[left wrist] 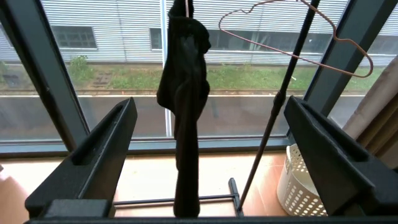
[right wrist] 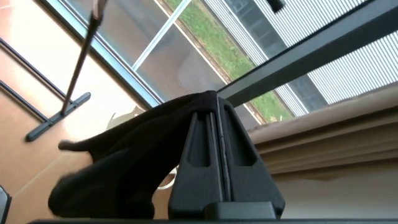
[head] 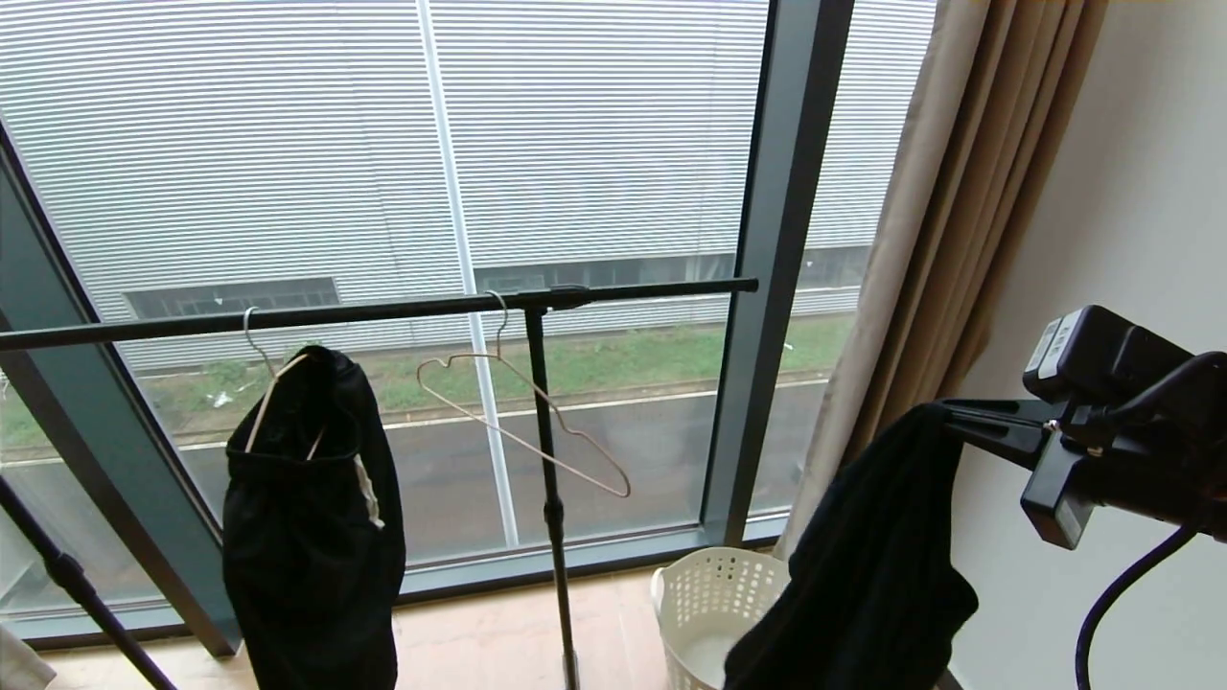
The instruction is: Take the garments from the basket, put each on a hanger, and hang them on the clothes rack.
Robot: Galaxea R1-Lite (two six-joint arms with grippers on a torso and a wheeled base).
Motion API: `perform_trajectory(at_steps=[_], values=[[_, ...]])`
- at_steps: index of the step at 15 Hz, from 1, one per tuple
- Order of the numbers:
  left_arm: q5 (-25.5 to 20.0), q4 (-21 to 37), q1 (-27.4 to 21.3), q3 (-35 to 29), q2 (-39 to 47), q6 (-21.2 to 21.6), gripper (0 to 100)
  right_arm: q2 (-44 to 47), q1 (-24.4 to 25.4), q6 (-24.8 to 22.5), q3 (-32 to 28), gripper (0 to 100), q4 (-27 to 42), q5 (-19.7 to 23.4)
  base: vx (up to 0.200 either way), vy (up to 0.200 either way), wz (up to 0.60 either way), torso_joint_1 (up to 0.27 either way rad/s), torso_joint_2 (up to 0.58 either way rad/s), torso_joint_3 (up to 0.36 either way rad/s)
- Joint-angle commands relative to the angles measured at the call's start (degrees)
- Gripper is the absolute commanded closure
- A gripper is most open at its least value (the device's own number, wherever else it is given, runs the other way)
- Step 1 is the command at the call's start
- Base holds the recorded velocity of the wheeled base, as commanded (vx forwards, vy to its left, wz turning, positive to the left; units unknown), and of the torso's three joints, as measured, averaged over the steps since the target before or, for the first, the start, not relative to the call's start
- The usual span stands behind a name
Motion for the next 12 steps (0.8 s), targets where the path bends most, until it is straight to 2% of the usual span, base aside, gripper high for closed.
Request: perform_trajectory(at_steps=[1,3,8,12], values=[[0.0,0.0,0.0,0.0,0.1,-0.1,0,0.0,0.0,0.0,0.0,100,0.0,0.0,-0.200,0.200,0.00,0.002,0.01,-0.002],[0.0,0.0,0.0,0.0,0.1,-0.1,0,0.0,0.0,0.0,-0.1,100,0.0,0.0,-0.200,0.200,0.00,-0.007,0.00,0.002],[0.0,0.0,0.0,0.0,0.1,-0.1,0,0.0,0.0,0.0,0.0,100,0.0,0.0,-0.200,0.000,0.00,0.001,0.00,0.000],[0.0,0.0,0.0,0.0,0.1,-0.1,0,0.0,0.0,0.0,0.0,100,0.0,0.0,0.000,0.000,0.00,0.000,0.00,0.000]])
